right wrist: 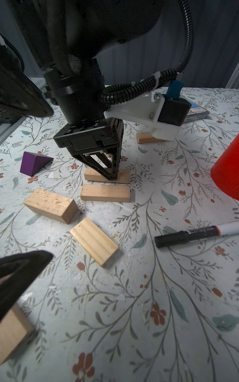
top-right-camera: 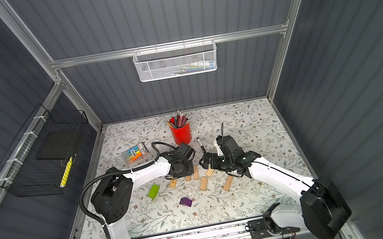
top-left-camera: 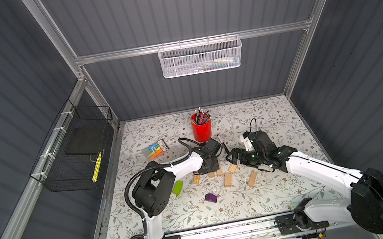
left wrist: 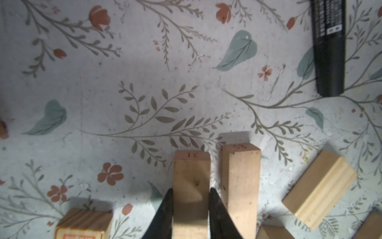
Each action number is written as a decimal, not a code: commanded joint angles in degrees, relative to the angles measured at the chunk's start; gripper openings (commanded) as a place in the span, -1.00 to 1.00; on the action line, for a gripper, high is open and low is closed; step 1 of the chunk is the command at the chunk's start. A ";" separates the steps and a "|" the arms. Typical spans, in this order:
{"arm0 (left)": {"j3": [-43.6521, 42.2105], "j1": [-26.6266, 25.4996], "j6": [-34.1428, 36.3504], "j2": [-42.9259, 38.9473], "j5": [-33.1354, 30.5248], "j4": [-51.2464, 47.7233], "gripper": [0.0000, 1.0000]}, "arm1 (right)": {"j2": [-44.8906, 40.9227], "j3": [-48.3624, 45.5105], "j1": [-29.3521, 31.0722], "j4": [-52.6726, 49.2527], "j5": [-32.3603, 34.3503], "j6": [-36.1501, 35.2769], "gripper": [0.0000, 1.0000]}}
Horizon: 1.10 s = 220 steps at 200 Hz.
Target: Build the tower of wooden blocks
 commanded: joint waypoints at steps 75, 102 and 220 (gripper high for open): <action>-2.55 -0.13 0.00 -4.60 1.74 1.54 -0.26 | 0.48 0.13 0.30 0.69 -1.45 0.37 0.98; -5.77 0.44 -0.37 -6.89 3.50 4.80 -0.25 | 0.50 -0.04 0.24 0.71 -1.32 0.37 0.98; -13.60 3.39 -1.59 -10.09 8.85 11.93 -0.44 | 8.38 4.89 2.42 0.35 -2.37 0.33 0.89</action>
